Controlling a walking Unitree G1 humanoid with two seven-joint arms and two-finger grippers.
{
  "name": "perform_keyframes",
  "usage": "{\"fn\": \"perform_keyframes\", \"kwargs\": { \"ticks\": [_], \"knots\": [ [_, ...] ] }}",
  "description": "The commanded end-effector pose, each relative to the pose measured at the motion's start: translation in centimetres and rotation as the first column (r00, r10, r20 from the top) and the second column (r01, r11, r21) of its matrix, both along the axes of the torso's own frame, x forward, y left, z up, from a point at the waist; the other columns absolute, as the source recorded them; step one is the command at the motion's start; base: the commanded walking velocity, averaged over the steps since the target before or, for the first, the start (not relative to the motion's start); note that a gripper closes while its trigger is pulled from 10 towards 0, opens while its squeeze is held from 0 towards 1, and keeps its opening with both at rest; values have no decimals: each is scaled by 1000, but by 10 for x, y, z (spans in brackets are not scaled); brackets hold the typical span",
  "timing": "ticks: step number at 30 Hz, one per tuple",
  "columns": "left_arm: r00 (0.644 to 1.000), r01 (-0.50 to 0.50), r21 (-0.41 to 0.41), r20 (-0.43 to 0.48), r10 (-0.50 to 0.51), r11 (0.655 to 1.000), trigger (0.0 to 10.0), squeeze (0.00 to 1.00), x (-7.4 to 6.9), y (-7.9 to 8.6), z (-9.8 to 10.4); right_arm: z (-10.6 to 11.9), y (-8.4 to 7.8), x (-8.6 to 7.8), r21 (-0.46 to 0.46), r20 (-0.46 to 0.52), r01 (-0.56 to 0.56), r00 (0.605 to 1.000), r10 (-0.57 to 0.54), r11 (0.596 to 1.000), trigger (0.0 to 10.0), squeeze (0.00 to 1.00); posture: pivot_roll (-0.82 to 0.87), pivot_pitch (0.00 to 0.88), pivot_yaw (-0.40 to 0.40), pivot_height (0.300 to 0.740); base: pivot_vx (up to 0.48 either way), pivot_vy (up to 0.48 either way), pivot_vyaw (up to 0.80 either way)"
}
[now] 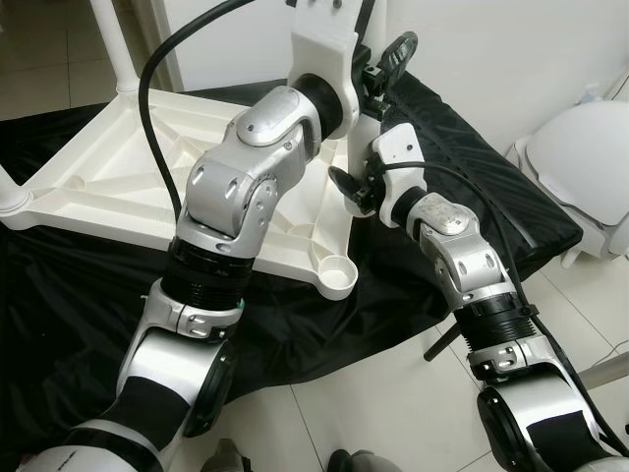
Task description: Building children table
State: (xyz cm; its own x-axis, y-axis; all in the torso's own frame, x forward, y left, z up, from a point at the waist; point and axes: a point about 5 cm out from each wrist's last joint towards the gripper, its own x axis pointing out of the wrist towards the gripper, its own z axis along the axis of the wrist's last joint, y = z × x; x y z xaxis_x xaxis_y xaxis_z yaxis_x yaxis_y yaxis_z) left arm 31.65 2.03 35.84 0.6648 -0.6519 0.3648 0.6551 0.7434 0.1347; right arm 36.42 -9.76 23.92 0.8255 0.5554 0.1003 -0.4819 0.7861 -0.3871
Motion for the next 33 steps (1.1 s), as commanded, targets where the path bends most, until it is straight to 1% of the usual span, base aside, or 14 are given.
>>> {"fn": "perform_keyframes", "kwargs": {
  "ticks": [1, 2, 3, 4, 8, 9, 12, 19, 23, 25, 27, 29, 30, 33],
  "knots": [
    [1000, 29, 11, 9, -29, 1000, 10000, 0, -4, -5, -1, 1, 1, 0, -12, 21, 15, 1000, -14, 1000, 10000, 0, -51, 69, -41, 740, 0, 0, 0],
    [1000, 29, 11, 9, -29, 1000, 10000, 0, -4, -5, -1, 1, 1, 0, -12, 21, 15, 1000, -14, 1000, 10000, 0, -51, 69, -41, 740, 0, 0, 0],
    [999, 31, 8, 8, -31, 999, 10000, 980, -4, -5, -1, 1, 1, 0, -13, 22, 16, 1000, -15, 1000, 10000, 0, -50, 69, -40, 740, 0, 0, 0],
    [999, 31, 6, 9, -31, 999, 10000, 1000, -4, -5, 0, 1, 2, 0, -12, 24, 16, 1000, -16, 1000, 10000, 0, -50, 68, -39, 740, 0, 0, 0],
    [1000, 22, 12, 13, -22, 1000, 10000, 1000, -2, -5, 0, 0, 2, 0, -9, 28, 19, 999, -18, 1000, 10000, 0, -50, 66, -37, 740, 0, 0, 0],
    [1000, 20, 18, 14, -21, 1000, 10000, 0, -1, -6, 1, 0, 2, 0, -1, 23, 22, 999, -22, 1000, 10000, 0, -50, 65, -37, 740, 0, 0, 0],
    [1000, 20, 22, 14, -20, 1000, 10000, 0, -1, -6, 1, -1, 2, 0, 13, 20, 31, 999, -32, 999, 10000, 0, -50, 62, -37, 740, 0, 0, 0],
    [999, 46, -36, -19, -46, 998, 10000, 0, -3, -4, 4, 1, -1, 3, 65, 19, 81, 996, -82, 995, 10000, 0, -47, 58, -38, 740, 0, 0, 0],
    [999, 28, -55, -40, -30, 998, 10000, 0, -1, 0, 4, 3, -4, 4, 100, 36, 109, 993, -113, 989, 10000, 0, -44, 55, -35, 740, 0, 0, 0],
    [996, -16, -87, -85, 9, 996, 10000, 0, 5, 8, 1, 7, -11, 6, 151, 44, 151, 986, -160, 977, 10000, 0, -44, 54, -35, 740, 0, 0, 0],
    [996, -16, -87, -85, 9, 996, 10000, 0, 5, 8, 1, 7, -11, 6, 151, 44, 151, 986, -160, 977, 10000, 0, -44, 54, -35, 740, 0, 0, 0],
    [994, -53, -103, -103, 42, 993, 10000, 0, 9, 13, -1, 10, -17, 7, 195, 51, 195, 977, -208, 961, 10000, 0, -42, 50, -35, 740, 0, 0, 0],
    [994, -53, -103, -103, 42, 993, 10000, 0, 9, 13, -1, 10, -17, 7, 195, 51, 195, 977, -208, 961, 10000, 0, -42, 50, -35, 740, 0, 0, 0],
    [990, -88, -104, -122, 76, 991, 10000, 0, 13, 22, -7, 13, -29, 10, 269, 39, 269, 956, -289, 925, 10000, 0, -43, 47, -33, 740, 0, 0, 0]
  ]
}}
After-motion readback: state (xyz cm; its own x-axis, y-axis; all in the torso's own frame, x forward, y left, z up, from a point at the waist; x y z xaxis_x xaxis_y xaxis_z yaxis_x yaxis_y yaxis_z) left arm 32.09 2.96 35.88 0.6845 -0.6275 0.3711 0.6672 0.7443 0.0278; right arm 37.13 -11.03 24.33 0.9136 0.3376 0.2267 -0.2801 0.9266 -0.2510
